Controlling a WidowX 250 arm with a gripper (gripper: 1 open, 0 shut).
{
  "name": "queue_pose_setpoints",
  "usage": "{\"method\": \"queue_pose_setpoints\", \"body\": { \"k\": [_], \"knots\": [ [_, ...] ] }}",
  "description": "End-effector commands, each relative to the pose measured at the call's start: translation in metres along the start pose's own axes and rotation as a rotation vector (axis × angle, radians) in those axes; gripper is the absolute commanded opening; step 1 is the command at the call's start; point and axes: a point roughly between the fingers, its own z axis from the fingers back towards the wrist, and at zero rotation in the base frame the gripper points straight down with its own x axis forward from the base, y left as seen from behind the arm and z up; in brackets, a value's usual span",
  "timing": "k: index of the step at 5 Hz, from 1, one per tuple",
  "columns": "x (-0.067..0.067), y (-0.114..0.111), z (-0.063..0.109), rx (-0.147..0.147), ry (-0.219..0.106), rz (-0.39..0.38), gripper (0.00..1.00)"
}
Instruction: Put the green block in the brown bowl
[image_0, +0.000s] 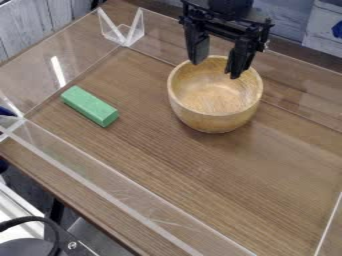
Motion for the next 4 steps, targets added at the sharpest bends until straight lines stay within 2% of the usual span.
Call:
{"method": "queue_pose_setpoints", "body": {
  "k": [1, 2, 3, 4],
  "knots": [
    [-0.004, 0.004, -0.002, -0.001, 0.01, 0.012, 1.0],
    [-0.015, 0.019, -0.003, -0.006, 0.009, 0.063, 1.0],
    [-0.032, 0.038, -0.004, -0.013, -0.007, 0.118, 1.0],
    [-0.047, 0.074, -0.002, -0.024, -0.029, 0.24, 1.0]
  ]
}}
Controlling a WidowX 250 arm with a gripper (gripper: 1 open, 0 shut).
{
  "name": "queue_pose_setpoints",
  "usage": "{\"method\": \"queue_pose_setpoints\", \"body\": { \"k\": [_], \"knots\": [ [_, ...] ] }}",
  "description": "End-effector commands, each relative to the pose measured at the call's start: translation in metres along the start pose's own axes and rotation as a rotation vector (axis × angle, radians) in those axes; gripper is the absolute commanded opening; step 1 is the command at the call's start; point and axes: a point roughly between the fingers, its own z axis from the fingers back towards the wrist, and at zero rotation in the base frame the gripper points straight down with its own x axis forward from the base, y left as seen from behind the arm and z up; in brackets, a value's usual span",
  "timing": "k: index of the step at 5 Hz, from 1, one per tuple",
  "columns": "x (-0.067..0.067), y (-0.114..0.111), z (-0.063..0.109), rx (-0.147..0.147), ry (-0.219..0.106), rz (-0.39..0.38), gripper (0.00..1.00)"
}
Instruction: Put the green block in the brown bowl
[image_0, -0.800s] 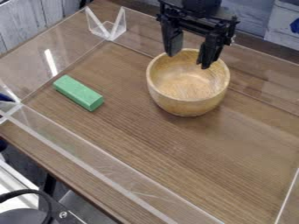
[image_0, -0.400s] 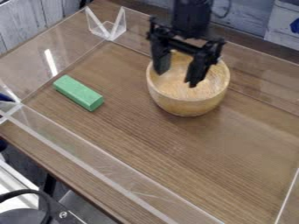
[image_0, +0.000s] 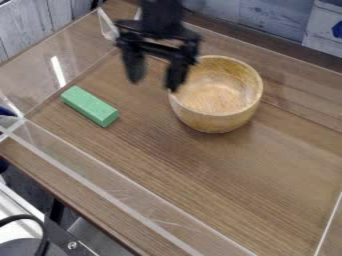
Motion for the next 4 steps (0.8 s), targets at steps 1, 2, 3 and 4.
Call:
{"method": "queue_pose_setpoints", "body": {
  "k": [1, 2, 3, 4],
  "knots": [
    [-0.004, 0.033, 0.012, -0.022, -0.067, 0.186, 1.0],
    [-0.011, 0.059, -0.002, -0.036, -0.06, 0.364, 1.0],
    [-0.015, 0.078, -0.018, -0.047, -0.052, 0.506, 1.0],
    [-0.01, 0.082, -0.033, -0.051, -0.041, 0.617, 1.0]
  ]
}}
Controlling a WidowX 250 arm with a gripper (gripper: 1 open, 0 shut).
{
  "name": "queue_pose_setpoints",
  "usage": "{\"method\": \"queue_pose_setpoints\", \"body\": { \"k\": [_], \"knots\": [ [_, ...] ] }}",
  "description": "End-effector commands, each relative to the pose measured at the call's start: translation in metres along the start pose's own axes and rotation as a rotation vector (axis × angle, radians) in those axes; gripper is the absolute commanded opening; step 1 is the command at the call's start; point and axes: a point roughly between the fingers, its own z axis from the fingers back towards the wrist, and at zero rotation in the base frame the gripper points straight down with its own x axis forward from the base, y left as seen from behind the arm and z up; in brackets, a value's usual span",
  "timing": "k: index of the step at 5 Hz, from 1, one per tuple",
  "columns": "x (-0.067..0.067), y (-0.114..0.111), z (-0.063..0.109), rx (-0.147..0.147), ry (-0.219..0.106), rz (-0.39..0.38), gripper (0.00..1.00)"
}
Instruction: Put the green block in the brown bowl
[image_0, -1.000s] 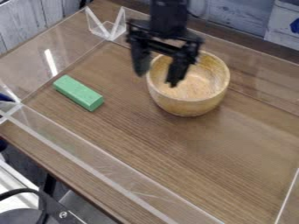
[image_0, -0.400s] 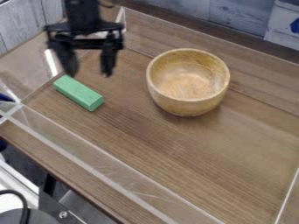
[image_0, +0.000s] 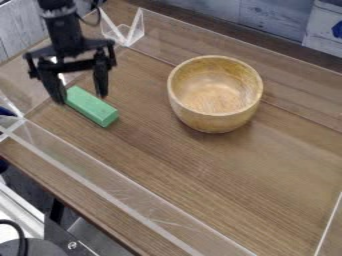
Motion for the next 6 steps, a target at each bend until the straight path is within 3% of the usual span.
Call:
{"method": "queue_pose_setpoints", "body": {
  "k": [1, 3, 5, 6],
  "knots": [
    [0.009, -0.001, -0.006, 0.009, -0.04, 0.037, 1.0],
    [0.018, -0.002, -0.032, 0.04, -0.032, 0.063, 1.0],
    [0.022, -0.004, -0.041, 0.056, -0.028, 0.056, 1.0],
    [0.024, -0.005, -0.047, 0.065, -0.026, 0.052, 0.0]
  ]
}}
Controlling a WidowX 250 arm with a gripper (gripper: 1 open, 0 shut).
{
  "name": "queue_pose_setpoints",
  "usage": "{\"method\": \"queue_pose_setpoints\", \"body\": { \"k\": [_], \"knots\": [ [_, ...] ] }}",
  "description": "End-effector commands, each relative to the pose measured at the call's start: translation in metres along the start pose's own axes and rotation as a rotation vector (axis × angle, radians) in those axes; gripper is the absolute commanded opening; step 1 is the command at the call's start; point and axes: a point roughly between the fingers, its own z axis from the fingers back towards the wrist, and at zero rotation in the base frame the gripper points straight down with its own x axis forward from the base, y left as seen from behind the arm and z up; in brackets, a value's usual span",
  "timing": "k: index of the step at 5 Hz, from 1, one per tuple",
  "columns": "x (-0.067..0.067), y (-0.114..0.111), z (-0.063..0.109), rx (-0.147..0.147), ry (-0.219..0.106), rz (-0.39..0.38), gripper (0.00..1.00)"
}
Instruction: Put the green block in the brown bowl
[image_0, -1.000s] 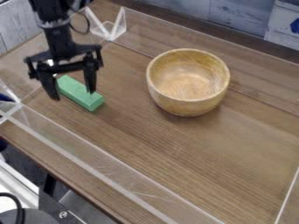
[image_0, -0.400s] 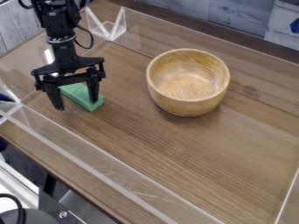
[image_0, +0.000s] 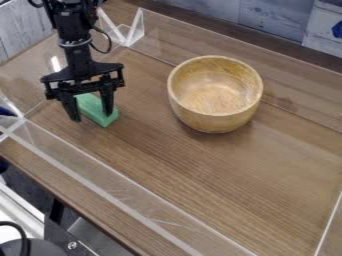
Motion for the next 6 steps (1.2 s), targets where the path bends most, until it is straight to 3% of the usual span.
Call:
{"method": "queue_pose_setpoints", "body": {
  "k": [1, 6],
  "knots": [
    [0.006, 0.001, -0.015, 0.028, -0.004, 0.009, 0.0],
    [0.005, 0.007, -0.042, 0.103, 0.003, -0.021, 0.0]
  ]
}}
